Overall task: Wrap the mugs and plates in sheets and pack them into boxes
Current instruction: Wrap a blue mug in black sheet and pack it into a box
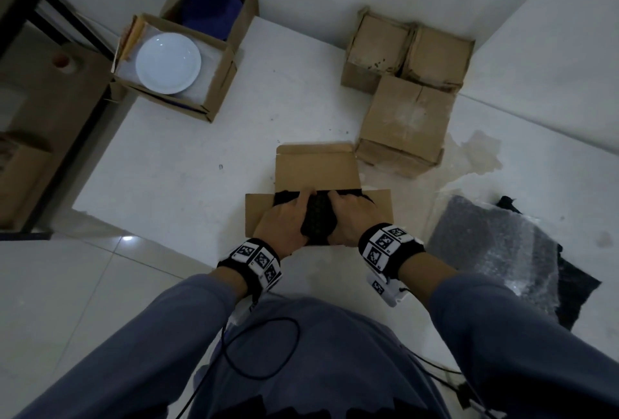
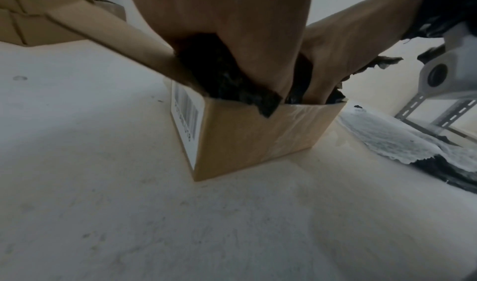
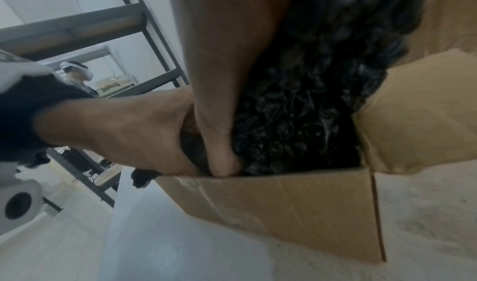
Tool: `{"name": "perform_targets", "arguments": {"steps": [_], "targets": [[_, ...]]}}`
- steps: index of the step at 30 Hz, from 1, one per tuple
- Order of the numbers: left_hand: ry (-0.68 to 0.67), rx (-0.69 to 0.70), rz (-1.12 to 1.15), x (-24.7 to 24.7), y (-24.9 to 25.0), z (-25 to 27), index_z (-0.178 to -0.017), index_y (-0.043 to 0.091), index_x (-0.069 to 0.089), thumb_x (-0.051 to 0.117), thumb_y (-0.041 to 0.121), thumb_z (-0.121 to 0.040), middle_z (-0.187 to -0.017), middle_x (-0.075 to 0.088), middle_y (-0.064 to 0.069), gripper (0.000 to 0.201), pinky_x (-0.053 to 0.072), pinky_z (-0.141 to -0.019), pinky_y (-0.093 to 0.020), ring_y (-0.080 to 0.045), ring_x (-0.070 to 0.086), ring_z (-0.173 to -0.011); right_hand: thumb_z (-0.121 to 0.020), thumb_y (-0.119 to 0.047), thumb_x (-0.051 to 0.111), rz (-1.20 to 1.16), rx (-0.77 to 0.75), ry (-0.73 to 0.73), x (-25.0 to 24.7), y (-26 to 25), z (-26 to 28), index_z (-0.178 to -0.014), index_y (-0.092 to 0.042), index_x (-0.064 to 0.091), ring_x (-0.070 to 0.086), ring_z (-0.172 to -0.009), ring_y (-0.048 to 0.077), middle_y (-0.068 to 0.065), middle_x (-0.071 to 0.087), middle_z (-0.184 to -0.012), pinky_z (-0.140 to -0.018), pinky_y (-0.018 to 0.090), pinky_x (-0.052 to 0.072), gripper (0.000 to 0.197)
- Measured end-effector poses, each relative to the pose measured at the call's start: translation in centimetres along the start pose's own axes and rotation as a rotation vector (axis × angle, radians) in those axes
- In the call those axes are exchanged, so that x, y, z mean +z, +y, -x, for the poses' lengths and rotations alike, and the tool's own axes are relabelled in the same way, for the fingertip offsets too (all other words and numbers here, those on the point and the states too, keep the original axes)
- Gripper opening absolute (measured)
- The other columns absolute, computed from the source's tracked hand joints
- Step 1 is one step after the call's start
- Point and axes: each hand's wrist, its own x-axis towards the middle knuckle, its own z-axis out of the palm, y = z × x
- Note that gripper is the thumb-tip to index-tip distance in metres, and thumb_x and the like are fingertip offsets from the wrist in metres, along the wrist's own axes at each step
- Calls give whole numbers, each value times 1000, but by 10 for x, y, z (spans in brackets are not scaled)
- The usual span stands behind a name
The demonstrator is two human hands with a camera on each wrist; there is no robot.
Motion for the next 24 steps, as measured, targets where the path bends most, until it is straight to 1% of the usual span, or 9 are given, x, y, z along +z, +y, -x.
{"name": "perform_targets", "arguments": {"steps": [2,5,9,12,14,16,18,21,24], "targets": [[-9,-10,-39,-1,1,-3,-138,23,31,73,27,-78,-100,65,0,74,42,-52,-25,-17,63,-75,-68,-34,79,-32,20,-36,-1,-3,-1,-122,-11,46,62,-95,28,10,61,-112,-80,39,55,67],[-25,-29,-86,-3,5,-5,-139,22,29,71,30,-80,-99,65,0,73,40,-51,-24,-16,62,-74,-69,-26,80,-89,45,-82,-2,-5,-2,-124,-9,44,61,-98,28,12,59,-115,-78,36,54,68],[-48,-31,-172,-3,8,-7,-152,18,15,69,31,-82,-108,64,-4,89,42,-59,-27,-20,63,-86,-80,-10,68,-5,67,-51,-3,-10,0,-120,-5,49,59,-106,29,15,59,-119,-85,35,52,44],[-46,-38,-218,-6,13,-10,-154,20,6,69,30,-82,-107,63,-5,97,43,-57,-29,-21,64,-86,-83,-11,64,1,66,39,-5,-17,5,-112,-4,55,59,-103,30,15,60,-112,-84,36,53,32],[-68,-32,-188,-7,14,-11,-154,23,3,68,28,-82,-107,62,-6,97,48,-60,-32,-23,63,-86,-80,-18,68,-134,38,37,-4,-17,6,-116,-5,52,60,-100,28,14,60,-112,-78,32,51,42],[-110,-35,-91,-14,15,-9,-154,28,2,69,24,-81,-108,62,-8,99,54,-65,-37,-25,64,-87,-77,-24,72,-241,17,4,2,-13,5,-131,-5,42,58,-104,28,13,56,-120,-80,30,49,65],[-76,-26,-23,-22,15,-4,-155,28,4,74,24,-77,-106,62,-8,104,56,-65,-39,-25,63,-87,-74,-28,75,-293,6,12,10,-9,6,-141,-8,31,56,-109,30,13,51,-127,-83,32,48,82],[23,55,-57,-27,18,4,-153,26,17,80,28,-71,-109,62,-5,104,56,-63,-36,-23,62,-93,-73,-31,75,-357,17,48,20,-8,11,-150,-14,19,54,-112,32,12,46,-134,-85,37,50,97],[-38,47,-19,-22,20,7,-153,31,13,78,25,-73,-121,57,-6,103,57,-69,-40,-26,62,-99,-72,-30,77,-442,40,45,20,-8,17,-152,-20,13,52,-119,31,11,41,-141,-92,39,50,102]]}}
